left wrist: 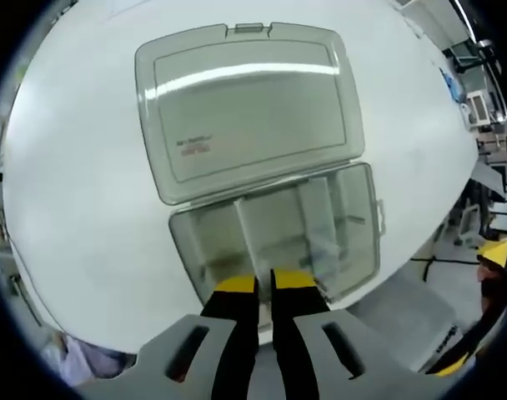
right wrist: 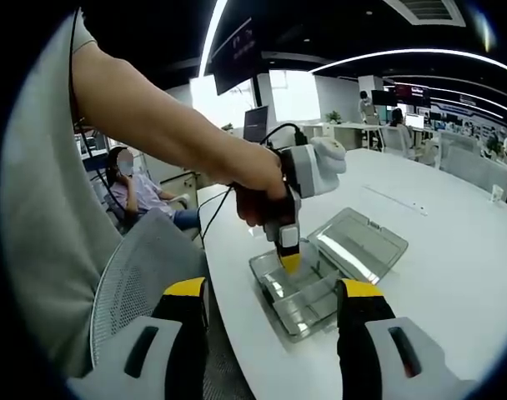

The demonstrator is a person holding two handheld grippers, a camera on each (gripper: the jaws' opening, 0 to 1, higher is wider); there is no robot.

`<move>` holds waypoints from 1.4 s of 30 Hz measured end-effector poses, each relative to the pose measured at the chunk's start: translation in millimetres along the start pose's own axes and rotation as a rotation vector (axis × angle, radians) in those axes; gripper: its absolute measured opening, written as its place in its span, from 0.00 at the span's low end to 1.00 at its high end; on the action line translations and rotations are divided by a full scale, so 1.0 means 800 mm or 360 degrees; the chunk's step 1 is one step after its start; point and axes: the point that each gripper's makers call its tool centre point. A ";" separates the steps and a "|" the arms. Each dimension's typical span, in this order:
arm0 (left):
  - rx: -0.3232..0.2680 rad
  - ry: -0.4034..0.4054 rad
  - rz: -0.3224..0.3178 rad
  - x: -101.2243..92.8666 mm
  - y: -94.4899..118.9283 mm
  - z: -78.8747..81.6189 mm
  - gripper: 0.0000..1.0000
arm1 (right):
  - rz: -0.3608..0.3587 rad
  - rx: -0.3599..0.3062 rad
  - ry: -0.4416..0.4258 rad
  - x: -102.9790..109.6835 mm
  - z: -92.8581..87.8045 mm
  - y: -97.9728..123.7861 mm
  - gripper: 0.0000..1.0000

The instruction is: Insert the divider into the dual guide fixture by aligning both edges with the guide slots and pushing it downward to the bottom, including one-sided entry, uneven engagement, binding, and posture correction.

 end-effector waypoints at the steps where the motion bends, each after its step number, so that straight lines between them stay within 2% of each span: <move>1: 0.0002 -0.0007 0.0005 0.000 -0.001 0.000 0.01 | 0.0000 0.0000 -0.0001 0.000 0.000 0.000 0.60; 11: 0.0022 -0.0037 0.0040 0.000 -0.006 0.000 0.01 | -0.0009 0.0009 -0.0002 -0.001 -0.004 0.000 0.61; 21: 0.0055 -0.0127 0.0136 -0.003 -0.012 0.000 0.01 | -0.0004 0.0017 -0.0007 0.000 -0.006 0.000 0.61; 42: 0.0078 -0.0127 0.0202 0.001 -0.026 -0.001 0.02 | 0.0001 0.0033 -0.0015 0.001 -0.011 0.000 0.61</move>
Point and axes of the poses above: the point that each gripper's makers call its tool centre point, and the gripper's own axes: y roughly backward along the fingers, x roughly to its left, z roughly out of its top, and after that the axes turned 5 degrees about z, right-handed
